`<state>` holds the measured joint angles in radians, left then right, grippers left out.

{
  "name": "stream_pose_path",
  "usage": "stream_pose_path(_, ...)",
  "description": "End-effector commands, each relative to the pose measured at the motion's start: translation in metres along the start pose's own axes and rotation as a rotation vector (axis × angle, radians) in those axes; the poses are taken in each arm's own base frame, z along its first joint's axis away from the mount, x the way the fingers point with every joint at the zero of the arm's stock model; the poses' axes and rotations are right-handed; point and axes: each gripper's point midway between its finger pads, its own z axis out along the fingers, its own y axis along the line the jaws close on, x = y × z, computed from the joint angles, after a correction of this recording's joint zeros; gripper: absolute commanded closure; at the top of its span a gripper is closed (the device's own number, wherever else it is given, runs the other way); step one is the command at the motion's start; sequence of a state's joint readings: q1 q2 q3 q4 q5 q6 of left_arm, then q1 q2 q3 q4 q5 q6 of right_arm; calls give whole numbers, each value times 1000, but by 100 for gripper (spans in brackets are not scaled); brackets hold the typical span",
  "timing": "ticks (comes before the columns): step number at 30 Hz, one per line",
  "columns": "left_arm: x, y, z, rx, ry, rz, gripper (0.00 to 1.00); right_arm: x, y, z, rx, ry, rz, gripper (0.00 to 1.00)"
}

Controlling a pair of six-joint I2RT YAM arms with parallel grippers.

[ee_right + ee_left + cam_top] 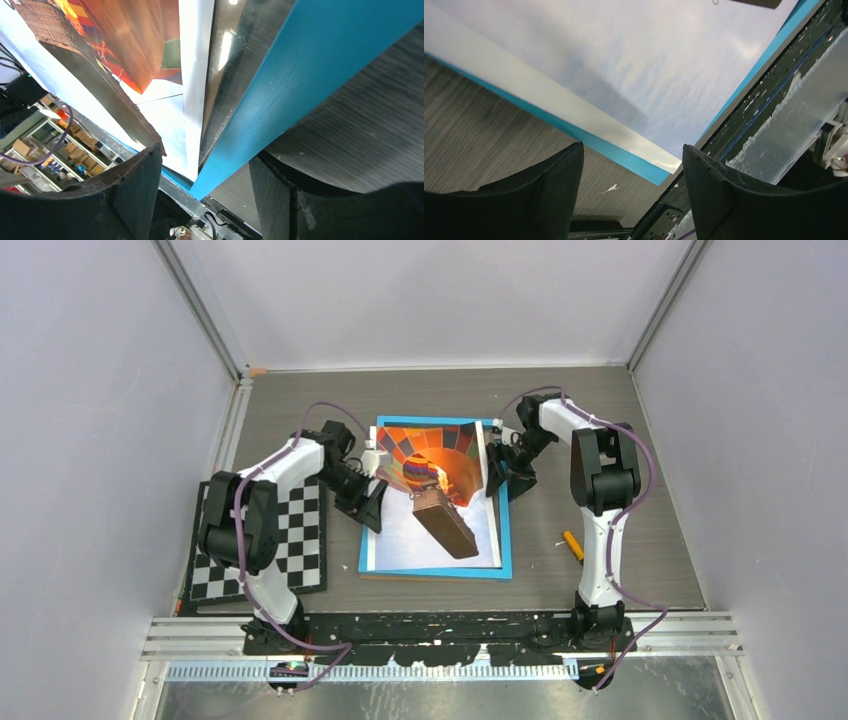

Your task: Take the photo out of the frame

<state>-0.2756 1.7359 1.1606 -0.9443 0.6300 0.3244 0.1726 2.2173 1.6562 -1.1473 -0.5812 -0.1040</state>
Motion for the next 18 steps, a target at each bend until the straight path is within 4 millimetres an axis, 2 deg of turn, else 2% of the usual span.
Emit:
stream_pose_path(1, -17, 17, -20, -16, -95, -89, 26, 5, 12, -5, -27, -16, -47, 31)
stream_pose_path(5, -35, 29, -44, -98, -177, -12, 18, 13, 5, -17, -21, -21, -64, 28)
stream_pose_path(8, -53, 34, -67, -196, -244, 75, 1, 6, -2, -38, -21, -57, -72, 22)
stream_pose_path(14, -102, 45, -126, -370, -349, 148, 0, -32, 6, -101, 22, -223, -158, 9)
stream_pose_path(18, -139, 46, -181, -437, -455, 146, 0, -56, 12, -147, 110, -397, -212, 1)
